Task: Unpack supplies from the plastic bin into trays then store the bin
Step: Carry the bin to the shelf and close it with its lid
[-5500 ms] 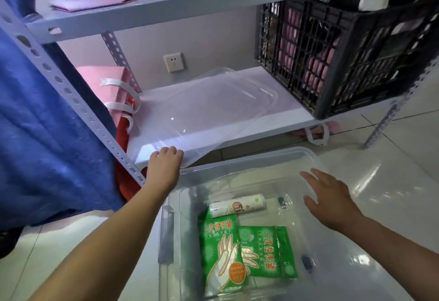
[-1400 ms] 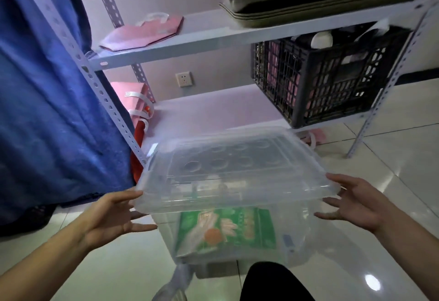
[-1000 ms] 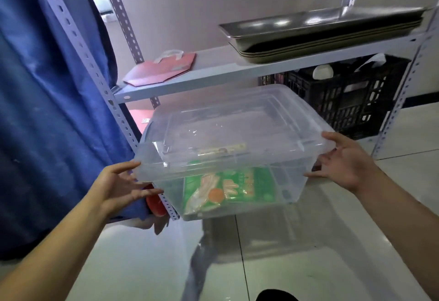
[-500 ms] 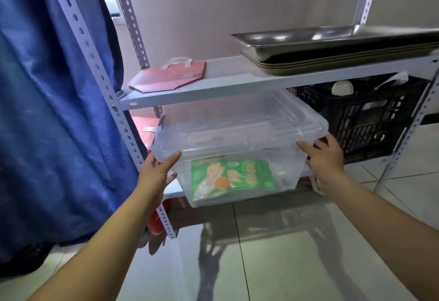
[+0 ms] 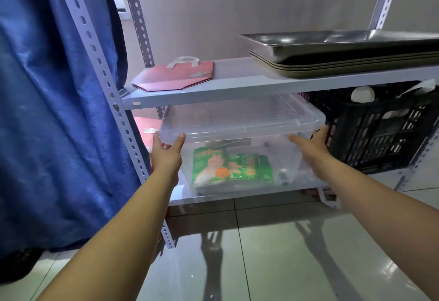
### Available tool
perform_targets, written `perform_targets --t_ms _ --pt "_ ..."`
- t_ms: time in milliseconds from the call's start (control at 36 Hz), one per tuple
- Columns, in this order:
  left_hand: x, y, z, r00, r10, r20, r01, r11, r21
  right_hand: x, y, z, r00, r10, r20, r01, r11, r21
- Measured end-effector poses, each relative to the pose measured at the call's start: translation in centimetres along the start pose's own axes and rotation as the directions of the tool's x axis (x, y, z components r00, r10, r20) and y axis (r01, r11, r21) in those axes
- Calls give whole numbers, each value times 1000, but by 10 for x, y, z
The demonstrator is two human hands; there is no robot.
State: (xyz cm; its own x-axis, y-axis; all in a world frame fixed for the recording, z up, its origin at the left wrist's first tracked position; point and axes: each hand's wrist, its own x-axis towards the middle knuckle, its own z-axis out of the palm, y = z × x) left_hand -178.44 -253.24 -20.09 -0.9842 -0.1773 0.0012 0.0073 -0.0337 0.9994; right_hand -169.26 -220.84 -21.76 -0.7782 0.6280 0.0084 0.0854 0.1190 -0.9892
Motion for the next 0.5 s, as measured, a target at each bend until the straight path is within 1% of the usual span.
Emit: perform_targets --t_ms 167,278,333,389,444,500 --pt "15 -2 3 1000 -23 17 23 999 44 18 2 -8 988 77 133 -66 994 -85" --pt "18 -2 -1 998 -28 55 25 998 63 22 3 -14 982 102 162 -89 993 -82" --pt "17 -5 -6 996 -4 93 -4 997 81 21 5 -17 980 101 172 -94 994 -48" --pt "14 -12 -14 991 24 132 -39 993 110 14 11 -18 982 107 157 -99 994 -55" --pt "8 -25 -24 981 68 181 -106 971 213 3 22 -17 987 114 114 -103 990 -93" --pt "-2 -45 -36 955 107 276 -215 891 400 -14 38 -12 990 110 90 -94 982 -163"
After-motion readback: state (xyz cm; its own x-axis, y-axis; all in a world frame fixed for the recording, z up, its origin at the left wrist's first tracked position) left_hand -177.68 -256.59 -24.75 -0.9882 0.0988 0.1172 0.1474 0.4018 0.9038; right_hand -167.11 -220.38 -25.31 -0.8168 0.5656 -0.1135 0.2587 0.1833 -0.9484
